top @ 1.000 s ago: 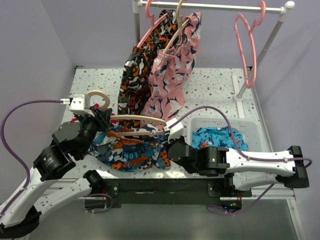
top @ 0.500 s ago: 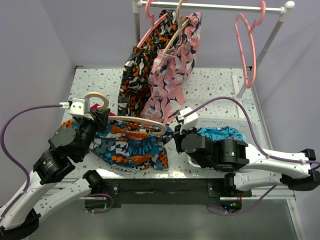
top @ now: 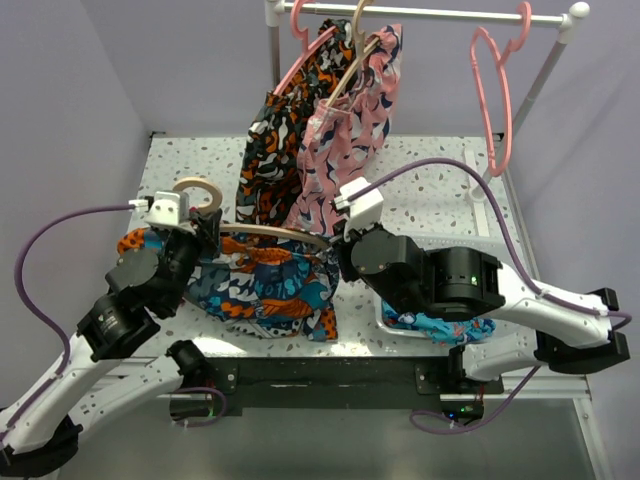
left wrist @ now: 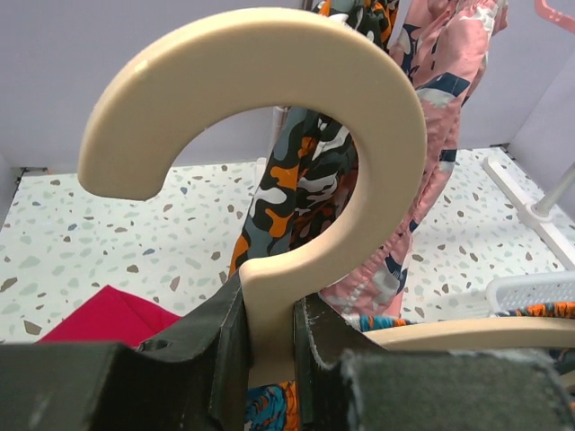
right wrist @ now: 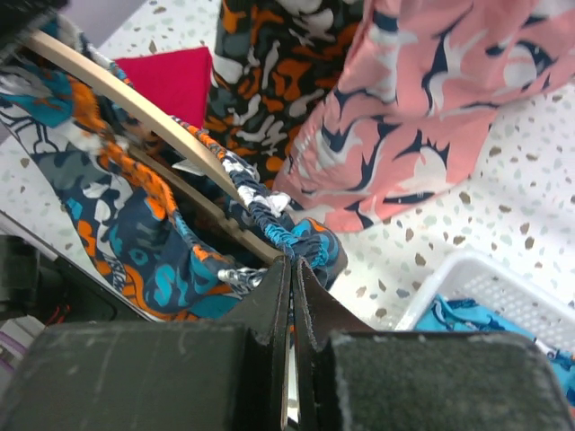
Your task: Place the shorts on the hanger
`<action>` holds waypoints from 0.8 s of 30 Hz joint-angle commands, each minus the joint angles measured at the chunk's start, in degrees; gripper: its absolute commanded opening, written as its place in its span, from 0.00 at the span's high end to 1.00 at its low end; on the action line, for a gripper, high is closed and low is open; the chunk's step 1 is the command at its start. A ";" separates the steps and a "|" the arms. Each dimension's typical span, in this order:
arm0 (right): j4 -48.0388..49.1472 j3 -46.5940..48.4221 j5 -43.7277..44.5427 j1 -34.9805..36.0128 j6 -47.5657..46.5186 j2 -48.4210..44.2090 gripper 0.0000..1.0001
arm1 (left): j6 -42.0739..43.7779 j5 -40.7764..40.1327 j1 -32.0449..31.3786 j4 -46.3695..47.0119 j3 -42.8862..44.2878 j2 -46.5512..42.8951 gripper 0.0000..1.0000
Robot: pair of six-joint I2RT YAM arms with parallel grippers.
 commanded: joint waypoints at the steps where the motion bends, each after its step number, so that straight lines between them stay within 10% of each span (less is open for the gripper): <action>1: -3.52 11.02 -2.52 -2.71 -7.82 4.75 1.00 | 4.64 1.86 0.34 5.35 4.36 1.63 1.00; 12: -3.97 32.65 -17.12 -4.13 -18.62 12.24 1.00 | 4.47 19.33 0.25 3.60 15.34 8.40 1.00; 24: 5.19 18.51 -22.39 -4.22 -20.41 1.70 0.91 | 3.06 28.75 0.25 -0.44 23.00 10.34 1.00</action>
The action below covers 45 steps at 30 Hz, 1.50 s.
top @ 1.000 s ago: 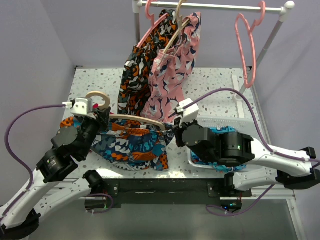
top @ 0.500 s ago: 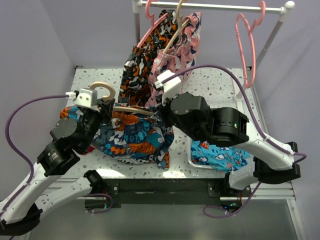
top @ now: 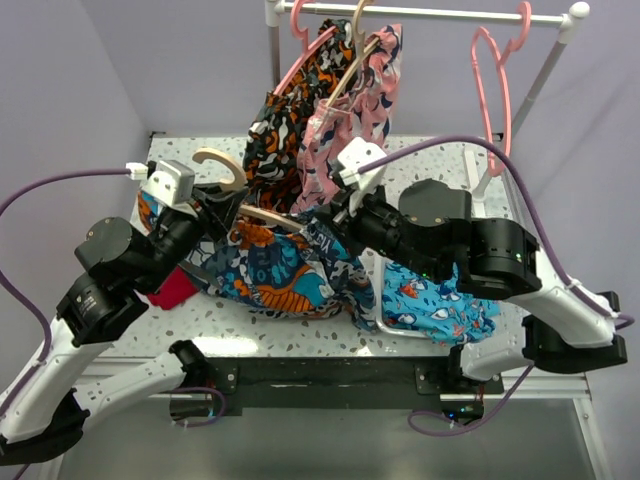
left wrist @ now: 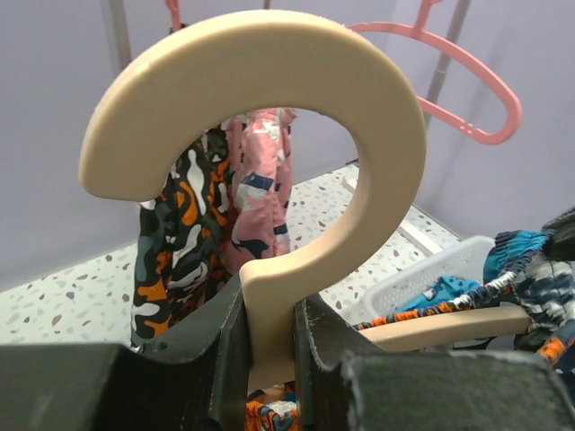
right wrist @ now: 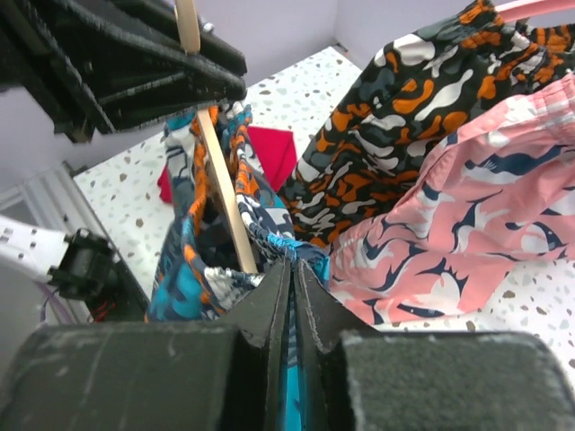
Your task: Place the shorts on the hanger
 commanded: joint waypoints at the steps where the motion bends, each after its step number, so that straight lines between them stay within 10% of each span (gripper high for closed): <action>1: 3.15 -3.20 -7.15 -0.11 -0.03 -4.51 0.80 | -0.54 6.95 0.20 0.82 4.90 0.11 1.00; 3: 3.49 -8.17 -9.89 -0.11 1.91 -9.25 0.59 | -0.81 6.25 0.20 -0.93 5.17 0.28 1.00; 4: 4.62 -10.74 -12.08 -0.11 2.35 -11.70 0.31 | -0.81 6.07 0.20 -1.20 4.30 0.20 1.00; 10: 7.28 -24.11 -12.89 -0.02 5.25 -21.92 0.03 | -2.30 4.84 0.20 -0.85 -0.62 -1.21 1.00; 27: 2.44 -24.39 -9.56 0.07 1.03 -11.56 0.02 | -2.83 5.45 0.20 -0.59 -4.68 -0.42 1.00; 33: 3.75 -25.61 -9.38 -0.02 1.47 -10.41 0.20 | -2.74 7.39 0.12 -0.41 -4.85 0.90 1.00; 38: 4.81 -28.07 -9.11 -0.02 2.79 -11.11 0.55 | -3.18 9.14 0.20 0.38 -5.73 1.42 1.00; 45: 4.64 -31.77 -10.69 -0.02 4.20 -12.17 0.32 | -4.06 9.85 0.12 2.14 -6.61 1.16 1.00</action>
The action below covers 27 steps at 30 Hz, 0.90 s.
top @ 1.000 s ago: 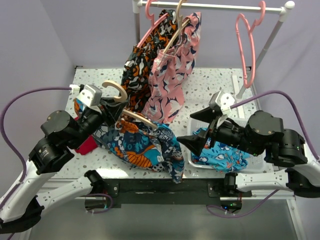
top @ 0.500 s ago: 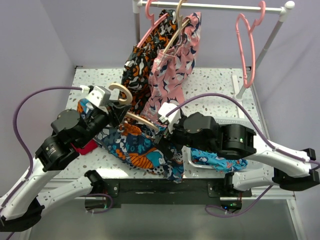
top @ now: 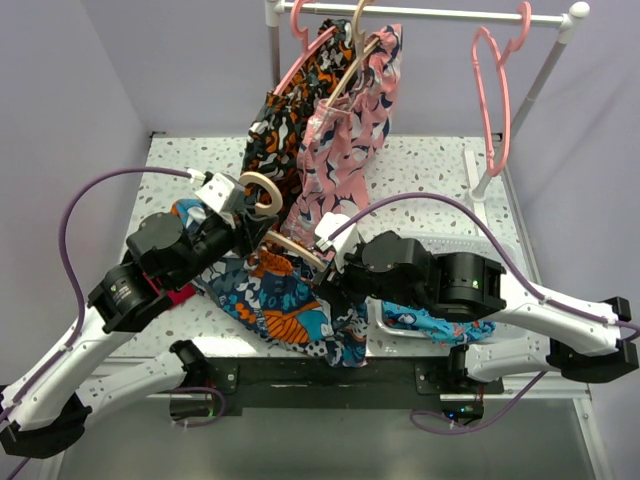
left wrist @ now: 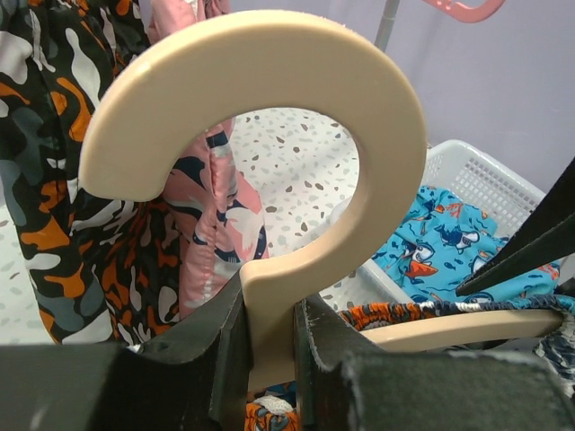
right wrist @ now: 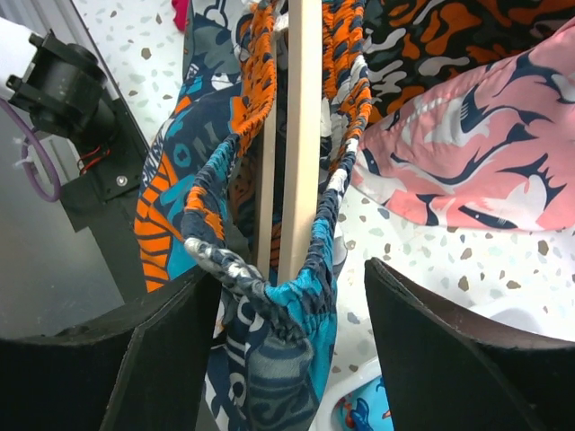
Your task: Place the shorts on the hanger
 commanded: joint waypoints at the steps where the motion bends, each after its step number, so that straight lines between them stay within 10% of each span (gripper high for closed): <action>1: 1.82 -1.04 -0.47 0.06 1.36 -1.46 0.33 | -1.42 1.43 0.20 5.35 0.19 -0.63 1.00; 7: 1.11 -0.95 0.41 -0.02 3.29 -0.84 0.44 | -1.59 1.17 0.12 6.23 0.01 -1.24 1.00; 15: 2.17 -0.16 -3.63 -0.11 5.22 -0.05 1.00 | -1.77 3.46 0.20 6.93 0.10 -1.33 1.00; 18: 2.25 0.02 -2.49 -0.11 6.28 -0.84 1.00 | -1.77 3.63 0.12 6.85 0.36 -1.68 1.00; 27: 5.16 -2.18 -0.91 -0.11 8.57 -7.08 1.00 | -1.77 4.16 0.20 5.79 2.38 -2.91 0.24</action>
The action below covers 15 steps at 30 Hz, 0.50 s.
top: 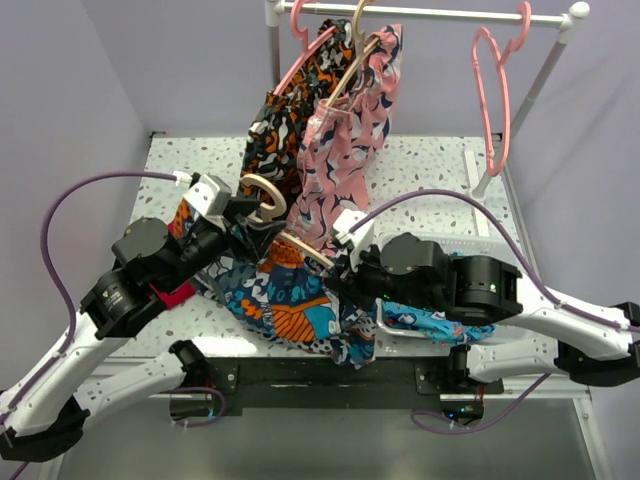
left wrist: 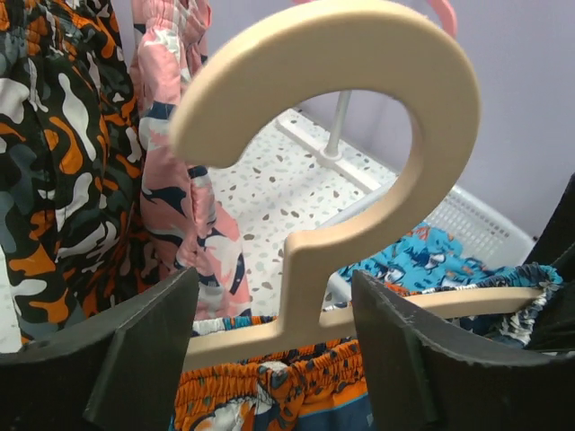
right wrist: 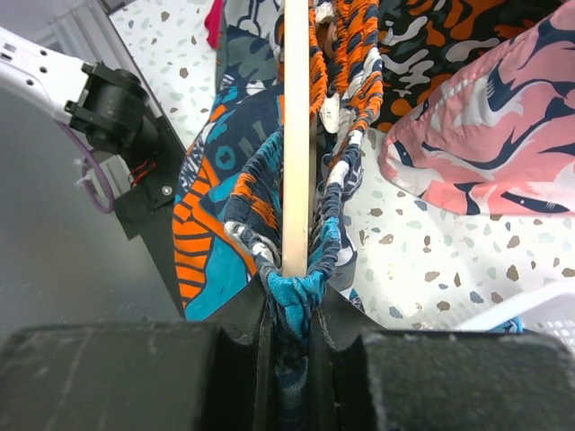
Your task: Place the shorts on the hanger
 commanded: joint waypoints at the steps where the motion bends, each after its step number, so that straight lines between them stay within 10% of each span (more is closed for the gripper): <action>1: 4.46 -0.08 1.47 0.04 1.83 -3.91 1.00 | -0.39 1.32 0.12 2.43 3.50 -0.99 0.21; 8: 2.97 0.09 1.74 0.13 2.71 -8.48 1.00 | -0.13 -1.66 0.12 -0.30 6.32 -4.41 0.07; 15: -1.78 1.50 2.18 0.04 3.33 -14.37 1.00 | -2.41 -18.52 0.12 1.19 4.56 -10.56 0.27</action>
